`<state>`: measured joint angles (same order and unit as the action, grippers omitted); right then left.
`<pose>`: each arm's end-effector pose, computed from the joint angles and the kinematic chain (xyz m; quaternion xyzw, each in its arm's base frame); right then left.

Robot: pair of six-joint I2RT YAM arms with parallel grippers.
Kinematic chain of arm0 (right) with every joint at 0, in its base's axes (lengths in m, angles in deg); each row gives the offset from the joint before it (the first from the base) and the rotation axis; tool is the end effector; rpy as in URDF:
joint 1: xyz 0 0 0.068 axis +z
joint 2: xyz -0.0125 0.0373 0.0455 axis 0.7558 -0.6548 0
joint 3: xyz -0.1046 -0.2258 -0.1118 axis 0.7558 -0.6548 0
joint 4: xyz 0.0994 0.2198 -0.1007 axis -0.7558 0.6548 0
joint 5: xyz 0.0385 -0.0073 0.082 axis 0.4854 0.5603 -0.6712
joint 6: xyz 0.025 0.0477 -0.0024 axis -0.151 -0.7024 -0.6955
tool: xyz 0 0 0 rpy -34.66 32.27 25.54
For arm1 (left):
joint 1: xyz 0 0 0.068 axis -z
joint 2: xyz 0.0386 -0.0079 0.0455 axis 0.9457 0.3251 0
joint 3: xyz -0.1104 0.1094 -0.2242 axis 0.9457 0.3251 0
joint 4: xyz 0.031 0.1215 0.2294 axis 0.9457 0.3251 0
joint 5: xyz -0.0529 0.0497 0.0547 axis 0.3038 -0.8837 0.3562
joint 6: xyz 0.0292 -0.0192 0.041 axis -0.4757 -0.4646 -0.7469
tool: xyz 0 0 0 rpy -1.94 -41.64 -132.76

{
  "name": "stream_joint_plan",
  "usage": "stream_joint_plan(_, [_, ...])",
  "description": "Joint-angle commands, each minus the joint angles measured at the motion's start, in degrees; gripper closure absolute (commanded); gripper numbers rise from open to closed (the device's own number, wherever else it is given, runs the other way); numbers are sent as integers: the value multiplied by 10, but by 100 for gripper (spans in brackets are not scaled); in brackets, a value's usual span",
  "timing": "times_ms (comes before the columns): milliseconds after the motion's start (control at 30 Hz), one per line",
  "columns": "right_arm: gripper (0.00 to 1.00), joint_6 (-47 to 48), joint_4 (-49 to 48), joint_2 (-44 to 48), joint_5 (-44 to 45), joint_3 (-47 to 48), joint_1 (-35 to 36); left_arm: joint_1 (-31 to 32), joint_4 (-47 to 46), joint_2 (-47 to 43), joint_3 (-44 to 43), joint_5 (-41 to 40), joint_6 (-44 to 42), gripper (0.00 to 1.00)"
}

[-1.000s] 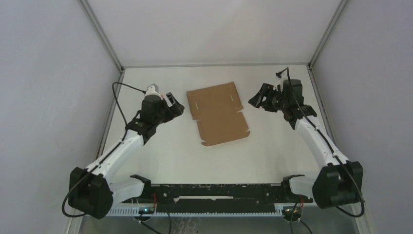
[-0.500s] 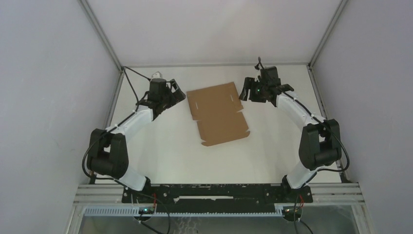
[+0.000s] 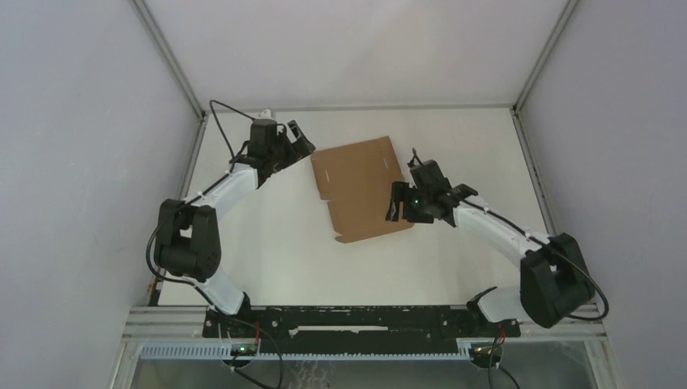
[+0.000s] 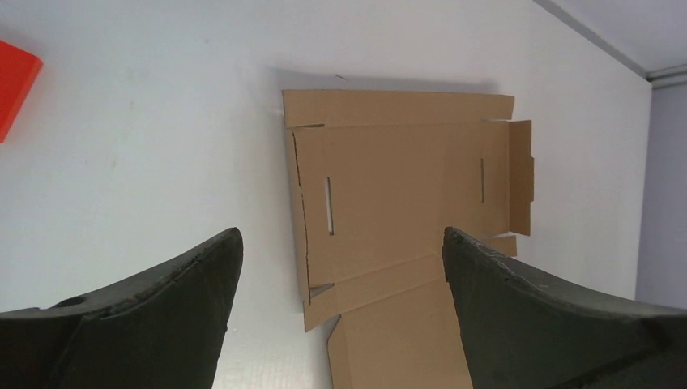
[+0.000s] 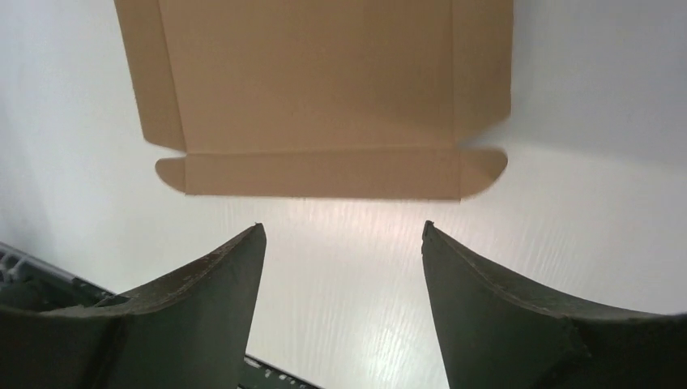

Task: Fold the paper box
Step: Adjust the paper box at the center of the board.

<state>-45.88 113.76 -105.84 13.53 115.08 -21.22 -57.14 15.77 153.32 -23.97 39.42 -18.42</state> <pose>0.2475 0.1356 0.2204 -0.0426 0.9556 0.1771 0.2317 0.3669 -0.0923 0.2504 -0.1672 0.8679 -0.2182 0.4138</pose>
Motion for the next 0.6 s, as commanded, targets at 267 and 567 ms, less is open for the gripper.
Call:
stream_joint_plan(267, [19, -238, -129, 125, -7, -157, 3, -1, -45, -126, 120, 28, 15, 3])
stream_joint_plan(567, [20, -358, -229, 77, -6, -196, 16, 0, -34, -224, 191, 29, 15, 3])
